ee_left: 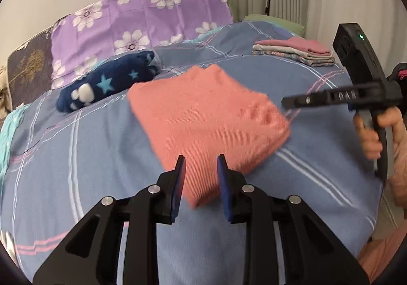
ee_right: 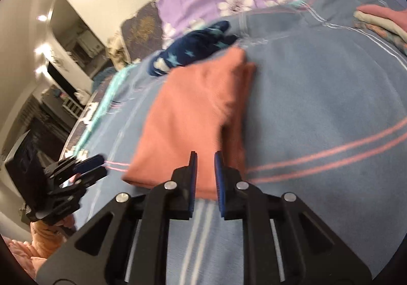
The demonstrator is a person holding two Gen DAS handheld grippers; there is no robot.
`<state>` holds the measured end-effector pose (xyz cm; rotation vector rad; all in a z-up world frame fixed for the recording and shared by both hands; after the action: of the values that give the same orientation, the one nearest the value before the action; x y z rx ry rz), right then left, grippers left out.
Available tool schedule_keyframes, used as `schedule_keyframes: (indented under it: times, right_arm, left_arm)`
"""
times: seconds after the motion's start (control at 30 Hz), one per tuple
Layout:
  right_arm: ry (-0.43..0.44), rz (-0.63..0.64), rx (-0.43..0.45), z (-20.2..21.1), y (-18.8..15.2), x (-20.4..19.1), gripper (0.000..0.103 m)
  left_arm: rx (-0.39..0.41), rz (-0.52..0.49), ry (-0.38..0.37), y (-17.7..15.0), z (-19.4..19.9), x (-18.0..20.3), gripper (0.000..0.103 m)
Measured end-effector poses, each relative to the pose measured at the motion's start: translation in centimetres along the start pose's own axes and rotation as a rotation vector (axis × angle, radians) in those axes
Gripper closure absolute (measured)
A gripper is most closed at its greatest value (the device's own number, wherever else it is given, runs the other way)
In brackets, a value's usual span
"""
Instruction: Fold small clothes
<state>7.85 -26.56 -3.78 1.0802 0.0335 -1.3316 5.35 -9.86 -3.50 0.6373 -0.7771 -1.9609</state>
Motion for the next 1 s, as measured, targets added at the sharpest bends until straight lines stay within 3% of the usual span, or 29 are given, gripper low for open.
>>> schedule_keyframes:
  times: [0.07,0.1,0.13,0.2,0.3,0.5,0.6,0.7,0.77,0.87,0.9,0.97,1.0]
  right_arm:
    - [-0.029,-0.021,-0.059,-2.1,-0.8,0.5,0.088]
    - [-0.097,-0.043,-0.116,-3.5,-1.8,1.6,0.089]
    - [-0.104,-0.051,-0.114,-4.1,-2.5,2.3,0.094]
    - [-0.086,-0.046,-0.081,-3.8,-2.8,2.4,0.095]
    - [-0.070,-0.070,-0.105,-4.0,-2.6,2.6,0.095]
    - [-0.144,-0.005,-0.123,-3.2,-1.0,0.7,0.093]
    - [-0.144,0.063,-0.062,-3.1,1.5,-0.5,0.090]
    - [-0.150,0.112,-0.018,-3.9,4.5,-1.1,0.090]
    - [-0.161,0.122,-0.010,-4.8,6.1,-0.5,0.090]
    - [-0.186,0.093,-0.007,-6.2,8.8,1.2,0.089]
    - [-0.191,0.076,-0.009,-6.7,9.8,2.0,0.087]
    - [-0.198,0.037,-0.016,-8.0,11.6,3.4,0.069]
    - [-0.204,0.023,-0.020,-8.5,12.3,4.1,0.068]
  left_arm:
    - [-0.067,0.016,-0.022,-0.5,-2.7,0.2,0.063]
    - [-0.147,0.015,-0.014,-1.6,-5.0,0.4,0.060]
    - [-0.179,0.009,-0.010,-2.3,-6.3,0.7,0.057]
    - [-0.128,0.005,0.008,-2.7,-6.2,0.9,0.055]
    - [-0.146,0.020,-0.010,-2.4,-6.2,0.7,0.054]
    - [-0.124,0.058,-0.066,-1.3,-4.6,0.3,0.054]
    - [-0.089,0.060,-0.055,-0.2,-4.8,-0.1,0.054]
    - [-0.130,0.075,-0.053,0.0,-6.6,-0.3,0.051]
    - [-0.170,0.080,-0.056,-0.5,-7.9,-0.2,0.048]
    - [-0.142,0.043,-0.040,-0.9,-7.8,0.5,0.045]
    - [-0.139,0.039,-0.039,-1.0,-7.7,0.5,0.044]
    - [-0.134,0.046,-0.047,-1.2,-7.7,0.4,0.044]
    - [-0.131,0.051,-0.052,-1.2,-7.7,0.3,0.044]
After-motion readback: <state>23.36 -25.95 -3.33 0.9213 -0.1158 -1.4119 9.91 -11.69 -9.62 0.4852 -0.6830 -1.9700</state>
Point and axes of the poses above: each gripper's, at about its wrist camera, not at the fingertips, and z roughly against the way its jaws point, x to its right, y to its top, the point moved 3 cm from there along -z, roughly the way its jaws point, and after that the axes turned 6 degrees about y, right-handed, at the moved point
